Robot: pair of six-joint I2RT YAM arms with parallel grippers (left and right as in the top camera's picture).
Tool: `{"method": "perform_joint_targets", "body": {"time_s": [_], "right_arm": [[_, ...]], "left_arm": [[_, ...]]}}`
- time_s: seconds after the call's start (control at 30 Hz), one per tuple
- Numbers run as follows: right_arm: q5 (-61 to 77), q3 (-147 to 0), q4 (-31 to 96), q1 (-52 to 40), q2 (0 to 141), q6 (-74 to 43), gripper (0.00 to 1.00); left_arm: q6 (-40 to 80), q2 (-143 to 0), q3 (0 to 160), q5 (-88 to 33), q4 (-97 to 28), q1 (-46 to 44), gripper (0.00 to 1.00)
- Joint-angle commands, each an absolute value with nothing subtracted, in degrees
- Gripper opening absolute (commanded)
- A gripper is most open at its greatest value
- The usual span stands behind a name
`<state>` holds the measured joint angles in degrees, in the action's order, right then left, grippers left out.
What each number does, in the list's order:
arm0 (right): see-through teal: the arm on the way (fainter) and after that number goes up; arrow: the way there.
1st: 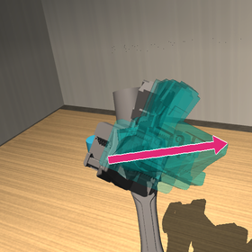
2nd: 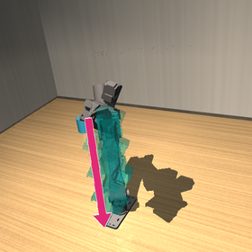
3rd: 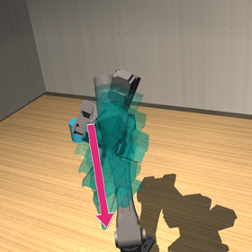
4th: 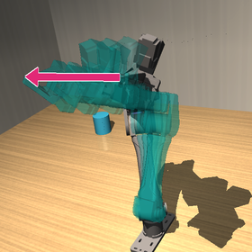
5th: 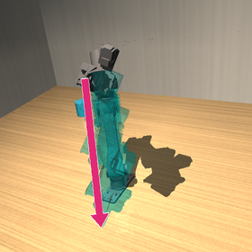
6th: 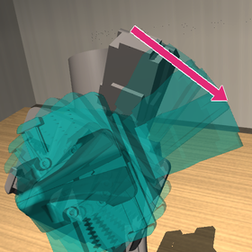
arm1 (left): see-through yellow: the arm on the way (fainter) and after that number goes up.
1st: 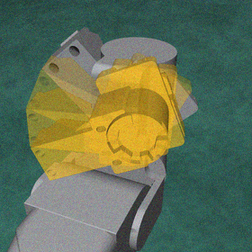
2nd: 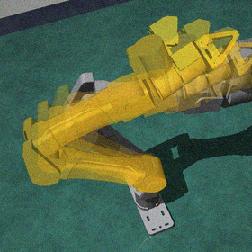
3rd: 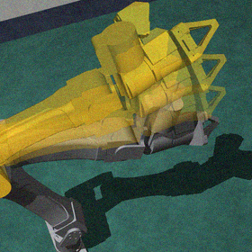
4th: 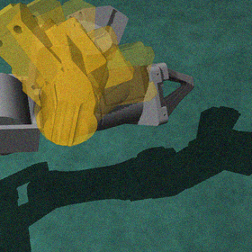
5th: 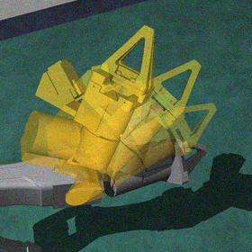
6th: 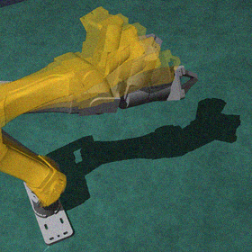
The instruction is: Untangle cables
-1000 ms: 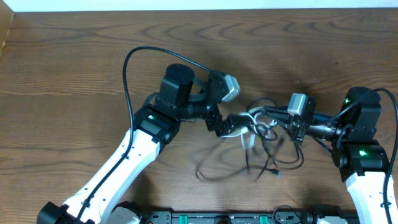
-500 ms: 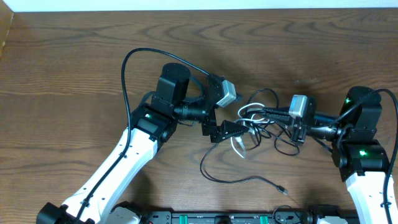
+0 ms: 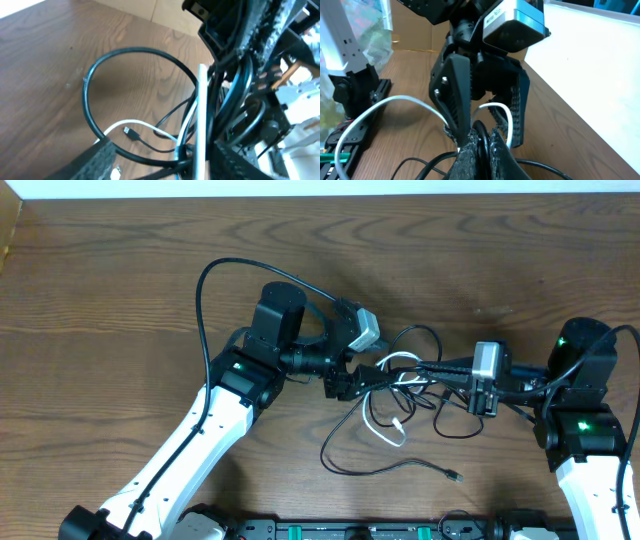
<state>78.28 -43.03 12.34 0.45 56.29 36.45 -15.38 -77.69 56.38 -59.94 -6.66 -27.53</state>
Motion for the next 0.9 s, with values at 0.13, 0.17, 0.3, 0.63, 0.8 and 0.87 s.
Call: {"method": "perform_joint_targets", "body": {"time_s": [0.13, 0.17, 0.3, 0.63, 0.8, 0.87], "right_arm": [[82.76, -43.29, 11.73, -0.05, 56.14, 35.77, 0.01], [82.78, -43.29, 11.53, -0.05, 56.14, 35.59, 0.01], [83.18, -43.29, 11.2, -0.05, 56.14, 35.59, 0.01], [85.97, -43.29, 7.79, -0.05, 56.14, 32.8, 0.01], [86.21, -43.29, 4.91, -0.05, 56.14, 28.97, 0.01], [86.61, -43.29, 3.77, -0.05, 56.14, 28.01, 0.01]], "left_arm": [[-16.01, -77.47, 55.94, -61.67, -6.81, -27.29, 0.44], [-16.03, -77.47, 55.94, -62.54, -6.81, -27.29, 0.44], [-16.01, -77.47, 55.94, -64.58, -6.81, -27.33, 0.44], [-16.01, -77.47, 55.94, -64.95, -6.83, -27.33, 0.45], [-16.01, -77.47, 55.94, -65.56, -6.83, -27.33, 0.46], [-16.01, -77.47, 55.94, -65.56, -6.81, -27.35, 0.49]]}}
